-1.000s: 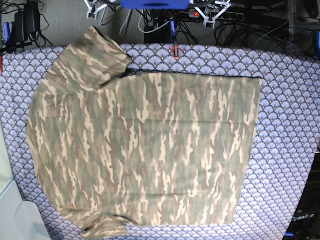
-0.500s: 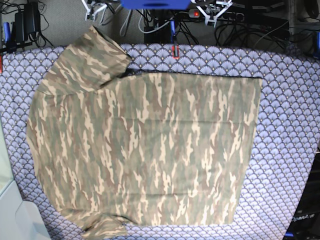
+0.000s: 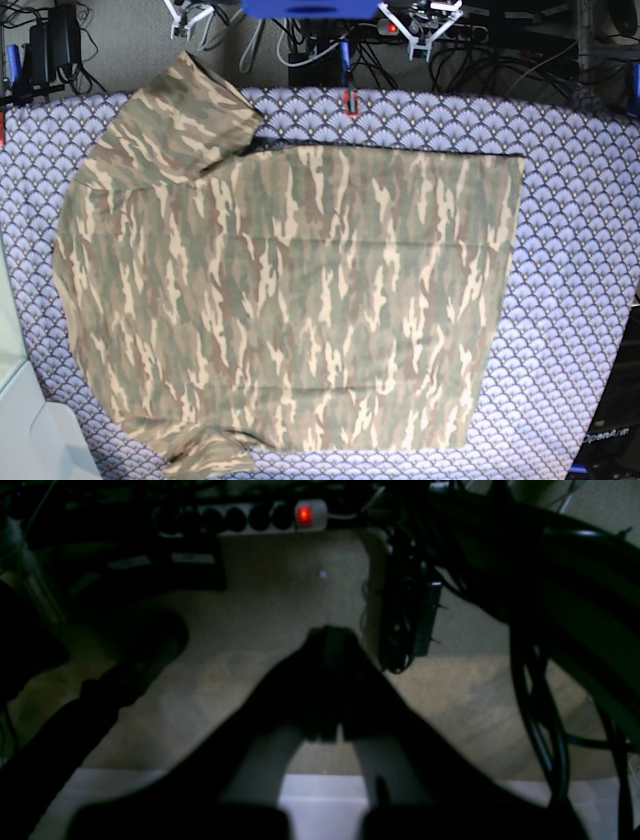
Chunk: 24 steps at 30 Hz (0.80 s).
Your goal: Fold the T-shirt properly
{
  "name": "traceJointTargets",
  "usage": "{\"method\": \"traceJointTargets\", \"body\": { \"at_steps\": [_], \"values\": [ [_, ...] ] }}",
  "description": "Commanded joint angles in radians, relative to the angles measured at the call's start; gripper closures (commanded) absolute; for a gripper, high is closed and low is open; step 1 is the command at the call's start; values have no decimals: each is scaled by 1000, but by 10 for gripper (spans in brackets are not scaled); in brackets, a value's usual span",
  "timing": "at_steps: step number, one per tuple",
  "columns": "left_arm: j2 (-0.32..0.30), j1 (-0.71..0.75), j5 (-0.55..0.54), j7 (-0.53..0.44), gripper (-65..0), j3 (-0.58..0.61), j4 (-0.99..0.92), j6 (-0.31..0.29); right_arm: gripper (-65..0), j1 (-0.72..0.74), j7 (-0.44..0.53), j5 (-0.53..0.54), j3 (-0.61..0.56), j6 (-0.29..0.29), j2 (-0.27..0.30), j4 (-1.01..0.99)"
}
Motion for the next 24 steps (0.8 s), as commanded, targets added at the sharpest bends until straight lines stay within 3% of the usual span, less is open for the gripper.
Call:
{"method": "traceJointTargets", "body": {
  "at_steps": [1,6,12,16,24],
  "values": [
    [1,3,3,-2,-4,0,4,2,0,-7,2,3,0,9,4,5],
    [2,5,3,-2,-4,0,4,1,-2,-8,1,3,0,9,4,5],
    [-5,31,3,-3,-5,0,28,6,-72,-104,8,3,0,9,7,140],
    [-11,133,3,-31,-5,0,209,7,-76,-191,1,3,0,9,4,309],
    [-30,304,3,-29,-4,1,527,7,-73,-286,1,3,0,10,9,459]
  ]
}}
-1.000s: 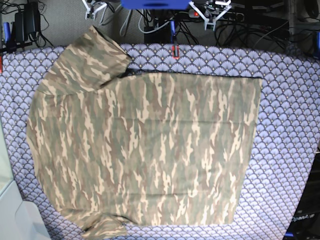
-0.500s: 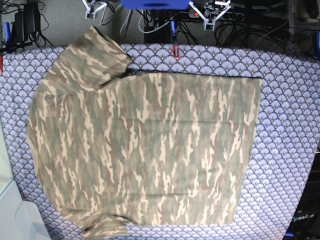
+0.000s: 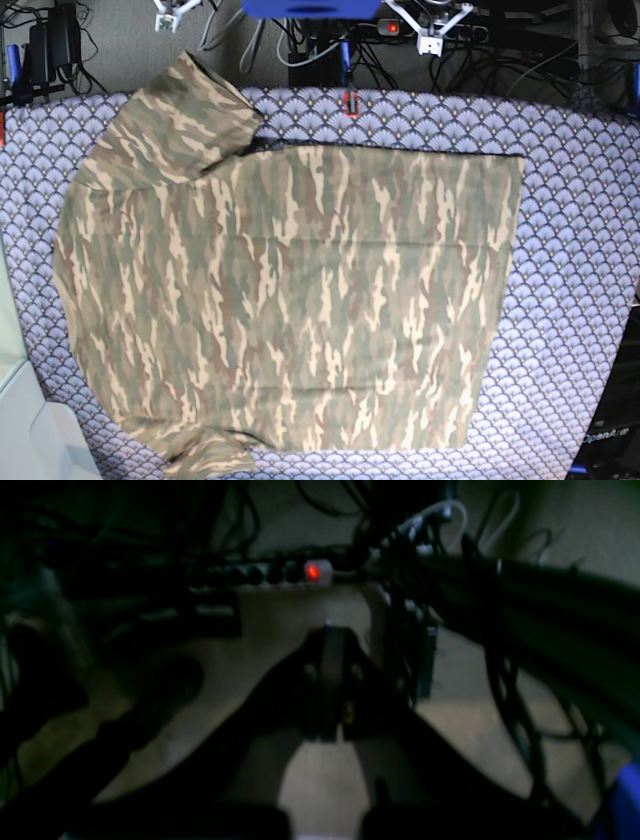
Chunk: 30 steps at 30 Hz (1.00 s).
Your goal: Fold the T-shirt properly
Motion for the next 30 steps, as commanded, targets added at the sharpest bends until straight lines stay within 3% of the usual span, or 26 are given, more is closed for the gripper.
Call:
{"method": "traceJointTargets", "body": {
  "at_steps": [1,21,24,30],
  "values": [
    [-16,23,2,-8,-4,1,38,-1,-73,-28,12,4,1,4,5,37],
    [-32,350,8,-6,-4,-2,658,-1,-77,-358,4,7,7,4,1,652],
    [-65,390,2,-6,-4,-31,770,-1,-77,-384,-53,7,10,4,4,761],
    [-73,453,2,-6,-4,-94,944,-1,-77,-425,-156,7,33,4,1,976]
  ]
}}
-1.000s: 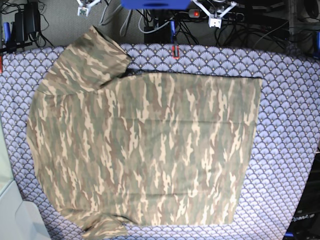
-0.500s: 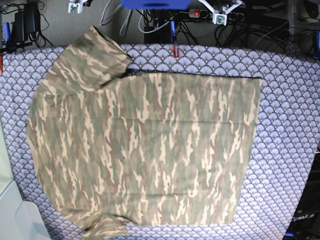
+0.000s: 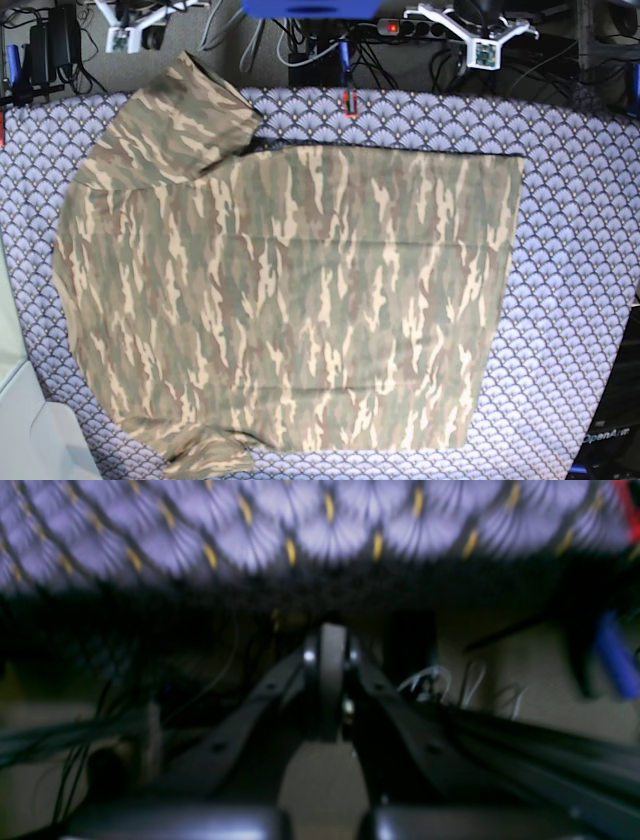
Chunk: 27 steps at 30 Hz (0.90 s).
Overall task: Fold the T-shirt properly
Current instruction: 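Move both grippers down to the shirt's shoulder corners at the collar edge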
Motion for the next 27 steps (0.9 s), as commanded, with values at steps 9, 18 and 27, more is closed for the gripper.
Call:
{"method": "traceJointTargets", "body": {
  "at_steps": [9,18,27],
  "values": [
    [0,-35,0,148,-5,-21,117,1,-78,1,-46,3,70,73,11,171],
    [0,-194,-2,386,-73,-49,165,-2,-198,216,-287,135,321,473,-27,167],
    [5,-227,-2,389,-270,-49,165,-2,-224,409,-597,209,545,695,13,141]
  ]
}}
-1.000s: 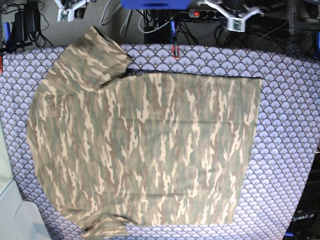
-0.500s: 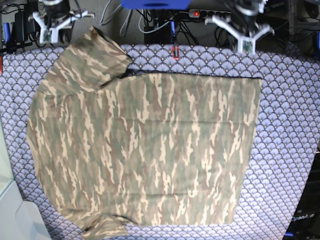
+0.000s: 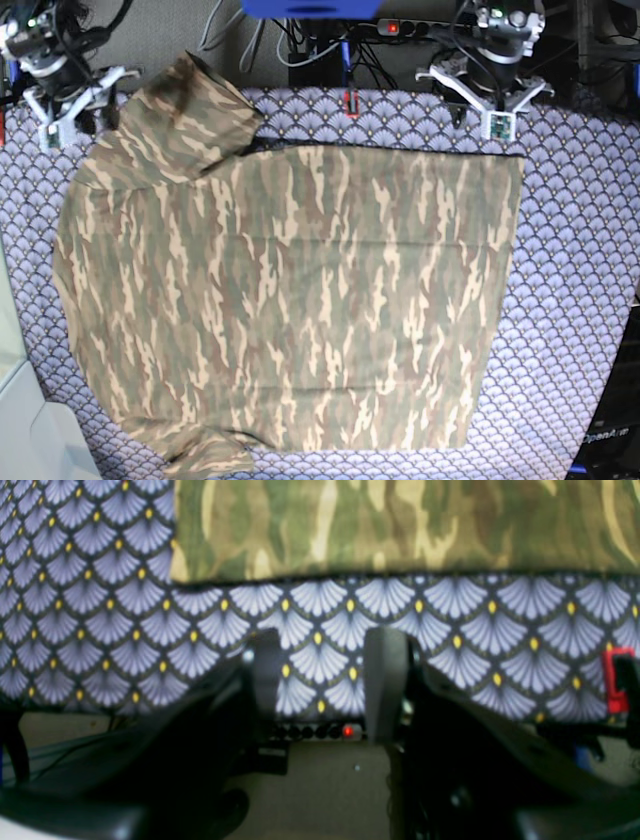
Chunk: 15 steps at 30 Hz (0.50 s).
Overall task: Fold the T-shirt properly
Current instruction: 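Move both grippers down to the shirt's shoulder corners at the collar edge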
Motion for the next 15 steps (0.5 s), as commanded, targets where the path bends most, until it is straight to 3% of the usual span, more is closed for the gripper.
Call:
{"method": "traceJointTargets", "body": {
  "at_steps": [1,6,15],
  "values": [
    [-2,2,1,-24,-270,-2,17,3,-229,10,-15,6,25,3,11,9],
    [-2,2,1,-24,-270,-2,19,2,-236,70,-84,9,81,3,8,-42],
    [-4,3,1,-23,-274,-2,19,2,-236,102,-84,55,78,3,13,-192]
  ]
}}
